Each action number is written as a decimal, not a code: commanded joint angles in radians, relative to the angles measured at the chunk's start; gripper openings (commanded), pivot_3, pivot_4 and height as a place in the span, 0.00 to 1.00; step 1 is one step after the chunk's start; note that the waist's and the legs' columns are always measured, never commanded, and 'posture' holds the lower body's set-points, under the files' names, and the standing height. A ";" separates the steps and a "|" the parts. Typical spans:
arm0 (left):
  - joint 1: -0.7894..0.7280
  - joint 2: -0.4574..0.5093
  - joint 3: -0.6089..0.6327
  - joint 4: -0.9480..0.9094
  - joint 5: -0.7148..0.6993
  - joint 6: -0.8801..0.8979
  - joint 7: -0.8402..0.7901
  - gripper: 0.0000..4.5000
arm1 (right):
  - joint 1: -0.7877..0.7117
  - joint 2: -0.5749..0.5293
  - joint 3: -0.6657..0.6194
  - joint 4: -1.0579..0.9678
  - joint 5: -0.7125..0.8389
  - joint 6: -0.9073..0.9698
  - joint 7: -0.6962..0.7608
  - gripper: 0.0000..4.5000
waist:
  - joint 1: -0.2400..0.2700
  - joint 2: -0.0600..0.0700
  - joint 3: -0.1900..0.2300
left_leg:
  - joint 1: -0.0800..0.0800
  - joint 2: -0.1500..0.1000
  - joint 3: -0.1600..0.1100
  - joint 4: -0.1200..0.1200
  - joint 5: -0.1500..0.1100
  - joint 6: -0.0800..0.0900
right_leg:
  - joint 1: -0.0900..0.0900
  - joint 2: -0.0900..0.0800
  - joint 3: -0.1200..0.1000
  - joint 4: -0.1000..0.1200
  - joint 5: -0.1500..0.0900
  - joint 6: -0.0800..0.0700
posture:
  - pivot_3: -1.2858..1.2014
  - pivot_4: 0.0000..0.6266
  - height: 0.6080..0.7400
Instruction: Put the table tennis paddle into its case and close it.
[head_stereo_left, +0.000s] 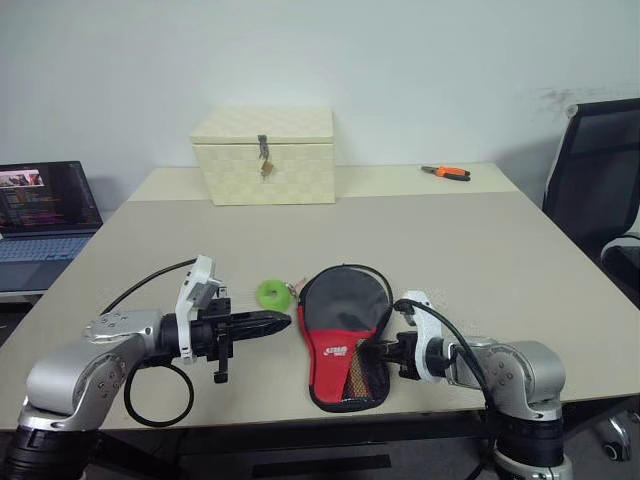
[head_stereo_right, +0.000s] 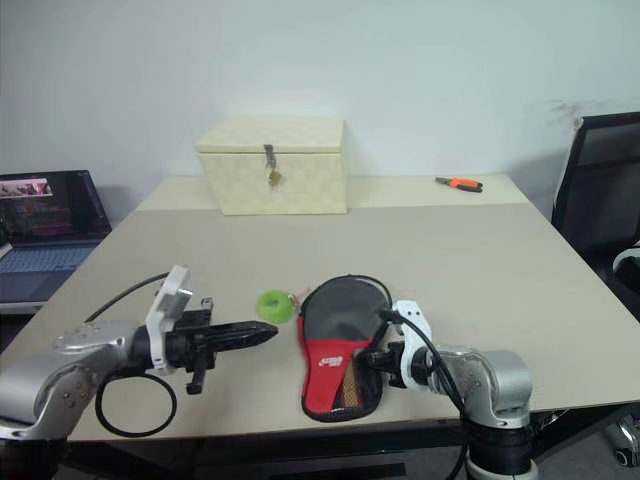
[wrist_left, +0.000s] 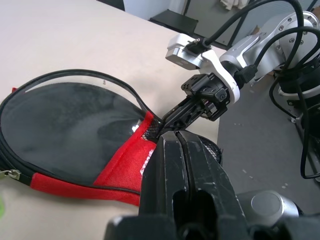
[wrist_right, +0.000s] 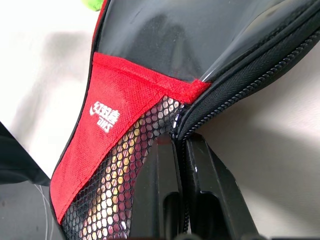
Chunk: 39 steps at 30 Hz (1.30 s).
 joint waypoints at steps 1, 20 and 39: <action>-0.012 0.014 0.008 -0.015 -0.006 -0.014 -0.011 0.00 | 0.014 0.006 -0.003 -0.055 0.051 0.008 -0.011 0.01 | 0.000 0.000 0.000 | 0.000 0.000 0.000 0.000 0.000 0.000 | 0.000 0.000 0.000 0.000 0.000 0.000 | 0.52 0.24 1.00; -0.010 0.012 0.014 -0.007 -0.003 -0.015 0.007 0.00 | 0.004 -0.331 0.161 -0.147 0.125 -0.201 0.146 0.56 | 0.004 0.000 0.000 | -0.001 -0.002 0.001 0.000 0.000 0.000 | 0.000 0.001 0.000 -0.001 0.000 0.001 | 0.52 0.24 1.00; -0.198 -0.151 -0.025 0.384 0.310 -0.108 0.414 0.77 | -0.138 -0.222 0.289 0.113 0.098 -0.582 0.199 1.00 | 0.009 -0.001 0.000 | -0.001 0.000 0.000 0.001 0.000 0.000 | 0.000 0.000 -0.001 -0.001 0.002 -0.003 | 0.52 0.24 1.00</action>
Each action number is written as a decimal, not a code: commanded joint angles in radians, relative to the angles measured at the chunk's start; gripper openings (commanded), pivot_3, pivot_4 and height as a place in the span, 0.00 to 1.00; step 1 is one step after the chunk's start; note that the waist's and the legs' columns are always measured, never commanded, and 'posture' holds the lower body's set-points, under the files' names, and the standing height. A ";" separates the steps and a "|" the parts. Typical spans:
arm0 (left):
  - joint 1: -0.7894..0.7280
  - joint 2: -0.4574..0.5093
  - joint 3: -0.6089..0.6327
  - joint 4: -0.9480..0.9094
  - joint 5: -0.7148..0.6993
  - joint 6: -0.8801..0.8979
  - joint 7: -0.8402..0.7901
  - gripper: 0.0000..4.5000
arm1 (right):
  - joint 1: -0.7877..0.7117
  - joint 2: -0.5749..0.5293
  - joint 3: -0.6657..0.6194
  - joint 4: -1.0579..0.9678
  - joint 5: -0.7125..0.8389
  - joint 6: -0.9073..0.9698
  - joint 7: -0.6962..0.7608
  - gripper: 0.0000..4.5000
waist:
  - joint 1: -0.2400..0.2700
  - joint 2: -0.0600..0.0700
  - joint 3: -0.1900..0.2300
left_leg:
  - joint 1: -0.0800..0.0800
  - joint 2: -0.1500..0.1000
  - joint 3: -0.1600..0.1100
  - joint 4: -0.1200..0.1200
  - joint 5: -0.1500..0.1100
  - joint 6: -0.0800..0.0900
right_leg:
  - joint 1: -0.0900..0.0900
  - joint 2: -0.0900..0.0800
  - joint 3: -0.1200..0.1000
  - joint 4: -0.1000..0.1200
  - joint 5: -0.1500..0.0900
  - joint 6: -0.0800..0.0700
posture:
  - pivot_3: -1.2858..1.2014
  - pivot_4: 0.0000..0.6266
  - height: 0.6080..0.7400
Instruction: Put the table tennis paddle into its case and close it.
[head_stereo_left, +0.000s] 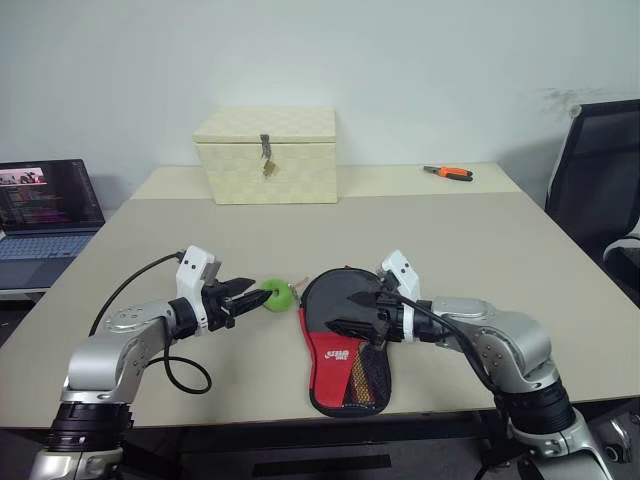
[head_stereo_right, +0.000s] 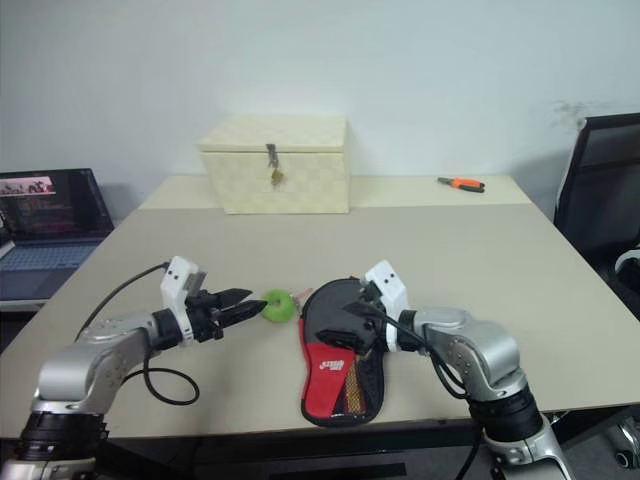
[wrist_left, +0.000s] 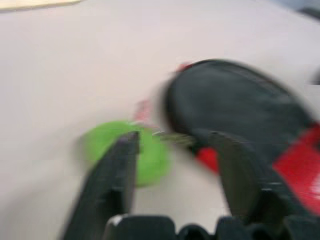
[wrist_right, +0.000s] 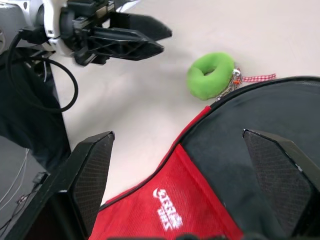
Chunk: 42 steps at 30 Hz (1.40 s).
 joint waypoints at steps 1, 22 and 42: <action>-0.075 -0.025 -0.014 0.089 0.040 -0.020 0.029 0.84 | 0.009 0.019 0.008 -0.015 -0.013 -0.037 -0.029 1.00 | 0.003 0.000 0.000 | 0.000 0.000 0.000 0.000 0.000 0.000 | 0.000 0.000 0.000 0.000 0.000 0.000 | 0.52 0.24 1.00; -0.429 -0.190 -0.190 0.755 0.276 -0.177 -0.079 1.00 | 0.025 0.019 0.046 -0.020 -0.044 -0.081 -0.050 1.00 | 0.015 0.000 0.000 | 0.000 -0.002 -0.001 0.001 0.000 0.000 | 0.000 0.001 -0.004 0.002 0.001 -0.001 | 0.52 0.24 1.00; -0.451 -0.210 -0.187 0.842 0.374 -0.295 0.003 0.02 | 0.017 0.089 0.177 0.323 -0.279 -0.244 -0.119 1.00 | 0.020 -0.002 -0.005 | 0.001 -0.002 -0.001 0.002 0.000 0.000 | 0.002 0.001 -0.004 0.003 0.001 -0.001 | 0.52 0.24 1.00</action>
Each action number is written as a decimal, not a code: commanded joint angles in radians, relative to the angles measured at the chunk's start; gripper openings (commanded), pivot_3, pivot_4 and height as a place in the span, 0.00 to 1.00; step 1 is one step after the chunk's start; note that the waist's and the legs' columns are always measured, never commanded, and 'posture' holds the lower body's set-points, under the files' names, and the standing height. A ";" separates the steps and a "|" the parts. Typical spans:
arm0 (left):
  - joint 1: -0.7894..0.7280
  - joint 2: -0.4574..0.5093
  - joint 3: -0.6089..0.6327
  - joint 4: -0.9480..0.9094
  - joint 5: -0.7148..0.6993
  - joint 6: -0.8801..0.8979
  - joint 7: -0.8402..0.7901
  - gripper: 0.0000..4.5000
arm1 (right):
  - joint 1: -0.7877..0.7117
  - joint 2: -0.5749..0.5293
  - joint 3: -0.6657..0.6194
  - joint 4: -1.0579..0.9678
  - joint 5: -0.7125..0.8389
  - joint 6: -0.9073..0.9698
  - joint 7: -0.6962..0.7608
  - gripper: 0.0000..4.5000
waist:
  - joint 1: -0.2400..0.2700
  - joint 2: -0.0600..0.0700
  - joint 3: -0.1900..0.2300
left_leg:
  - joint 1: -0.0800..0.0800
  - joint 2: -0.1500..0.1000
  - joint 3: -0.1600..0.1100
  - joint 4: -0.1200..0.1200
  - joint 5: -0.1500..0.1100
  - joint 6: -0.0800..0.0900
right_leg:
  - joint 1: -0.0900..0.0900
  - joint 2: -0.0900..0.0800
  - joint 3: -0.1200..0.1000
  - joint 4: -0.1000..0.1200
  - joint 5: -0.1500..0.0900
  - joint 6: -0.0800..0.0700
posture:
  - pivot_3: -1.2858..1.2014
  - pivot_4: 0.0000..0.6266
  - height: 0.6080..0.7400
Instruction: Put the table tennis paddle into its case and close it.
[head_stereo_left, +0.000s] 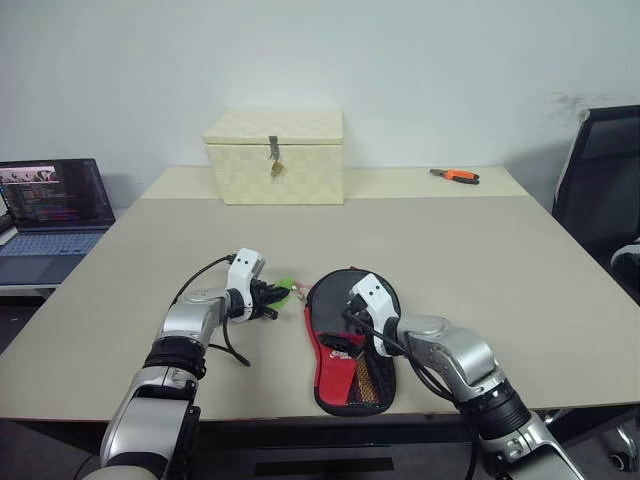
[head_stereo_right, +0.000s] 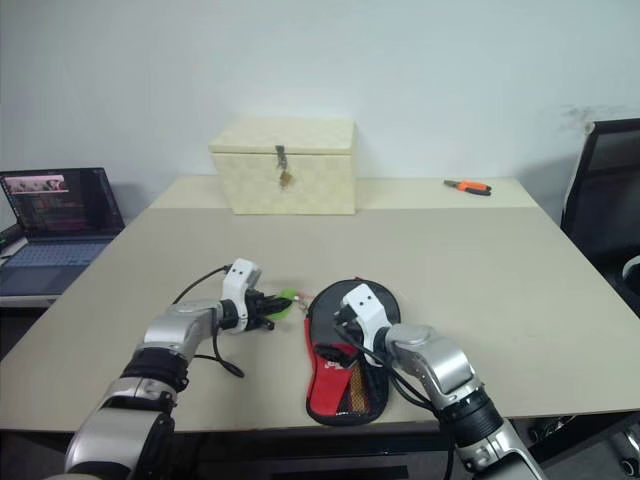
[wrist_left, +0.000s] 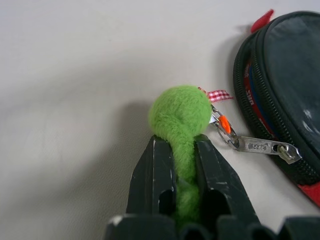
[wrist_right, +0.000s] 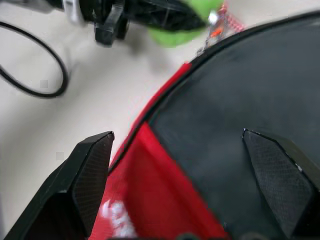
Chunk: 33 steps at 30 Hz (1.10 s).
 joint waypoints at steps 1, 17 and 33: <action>-0.077 -0.007 -0.028 0.142 0.083 -0.094 0.070 0.02 | 0.009 -0.007 0.006 0.053 -0.055 -0.013 -0.028 1.00 | 0.002 -0.001 -0.002 | 0.001 0.000 0.000 0.000 0.000 0.000 | 0.001 0.000 0.000 0.000 0.000 0.000 | 0.52 0.24 1.00; -0.418 -0.146 -0.129 0.547 0.374 -0.418 0.393 0.02 | 0.099 -0.052 0.061 -0.105 -0.082 0.102 0.001 1.00 | 0.001 -0.002 -0.003 | 0.009 -0.004 0.000 -0.001 0.000 0.000 | 0.010 0.002 -0.001 -0.003 -0.001 0.005 | 0.52 0.24 1.00; -0.545 -0.285 -0.438 0.588 0.788 -0.624 0.573 0.02 | 0.244 -0.088 0.121 -0.319 -0.067 0.245 -0.012 1.00 | 0.001 -0.002 -0.003 | 0.008 -0.009 0.000 -0.003 0.000 0.000 | 0.010 0.000 -0.001 -0.005 -0.002 0.007 | 0.52 0.24 1.00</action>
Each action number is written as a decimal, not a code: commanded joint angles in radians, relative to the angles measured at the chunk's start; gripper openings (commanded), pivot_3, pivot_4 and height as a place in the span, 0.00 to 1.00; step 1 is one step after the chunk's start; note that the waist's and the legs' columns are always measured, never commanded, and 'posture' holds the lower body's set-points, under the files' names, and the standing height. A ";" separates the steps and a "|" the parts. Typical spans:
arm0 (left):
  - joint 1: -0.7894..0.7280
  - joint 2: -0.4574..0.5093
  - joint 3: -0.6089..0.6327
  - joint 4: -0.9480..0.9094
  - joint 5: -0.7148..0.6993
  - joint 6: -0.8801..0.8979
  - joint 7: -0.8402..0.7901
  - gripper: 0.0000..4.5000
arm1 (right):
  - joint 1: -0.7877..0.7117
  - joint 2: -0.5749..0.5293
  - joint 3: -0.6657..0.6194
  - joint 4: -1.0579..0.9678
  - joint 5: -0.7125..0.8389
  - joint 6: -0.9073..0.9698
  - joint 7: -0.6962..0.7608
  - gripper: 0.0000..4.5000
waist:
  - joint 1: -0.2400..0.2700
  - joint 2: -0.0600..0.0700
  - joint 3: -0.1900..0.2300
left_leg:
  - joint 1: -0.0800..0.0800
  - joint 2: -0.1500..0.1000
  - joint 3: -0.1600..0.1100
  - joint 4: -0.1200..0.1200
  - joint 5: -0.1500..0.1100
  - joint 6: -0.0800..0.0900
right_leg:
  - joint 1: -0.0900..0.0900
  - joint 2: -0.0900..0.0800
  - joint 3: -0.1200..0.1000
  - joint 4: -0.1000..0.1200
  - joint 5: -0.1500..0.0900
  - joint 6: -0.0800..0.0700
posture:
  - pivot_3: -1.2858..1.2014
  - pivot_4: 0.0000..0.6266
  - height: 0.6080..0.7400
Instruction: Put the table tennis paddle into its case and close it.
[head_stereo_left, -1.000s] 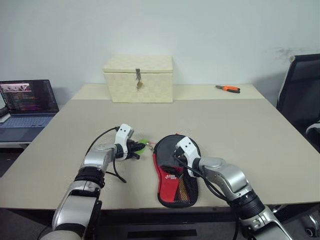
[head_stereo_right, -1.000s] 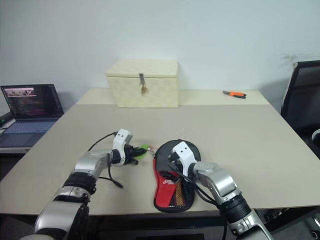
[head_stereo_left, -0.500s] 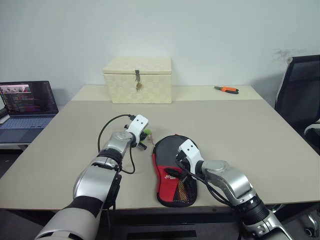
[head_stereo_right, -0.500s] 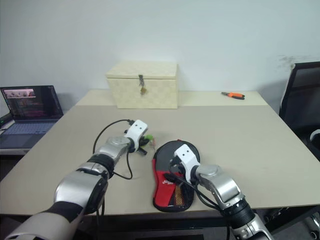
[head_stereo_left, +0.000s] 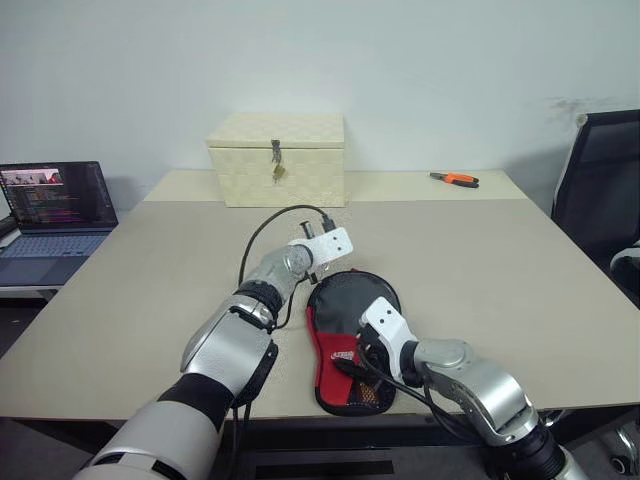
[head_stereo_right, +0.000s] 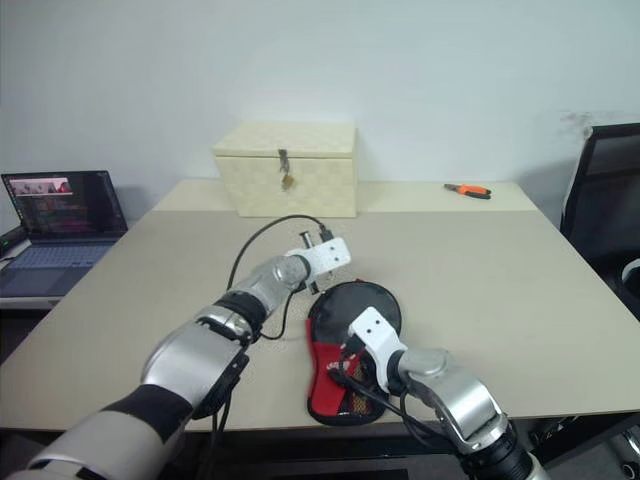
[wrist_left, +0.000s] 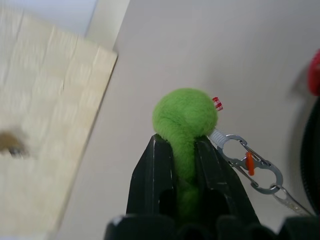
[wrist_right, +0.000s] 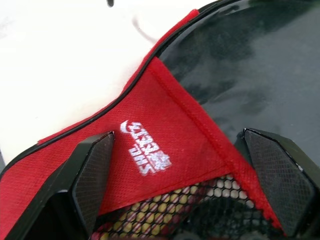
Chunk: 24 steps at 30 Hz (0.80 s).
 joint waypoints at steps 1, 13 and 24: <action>-0.064 -0.018 -0.063 -0.016 0.081 -0.059 0.033 0.02 | 0.052 0.007 0.060 0.027 0.017 0.077 0.002 1.00 | 0.000 0.000 0.000 | 0.000 0.000 0.000 0.000 0.000 0.000 | 0.000 0.000 0.000 0.000 0.000 0.000 | 0.52 0.24 1.00; -0.117 -0.095 -0.186 -0.010 0.228 -0.144 0.133 0.02 | 0.093 0.037 0.075 0.001 0.015 0.091 -0.022 1.00 | 0.000 0.000 0.000 | 0.000 -0.001 0.000 0.000 0.000 0.000 | 0.000 -0.001 0.000 -0.001 0.000 0.001 | 0.52 0.24 1.00; -0.153 -0.165 -0.275 -0.011 0.325 -0.233 0.203 0.02 | 0.107 0.053 0.082 -0.008 0.016 0.097 -0.035 1.00 | 0.000 -0.001 0.000 | 0.000 -0.001 0.000 -0.001 0.000 0.000 | 0.001 -0.001 0.000 -0.002 -0.001 0.001 | 0.52 0.24 1.00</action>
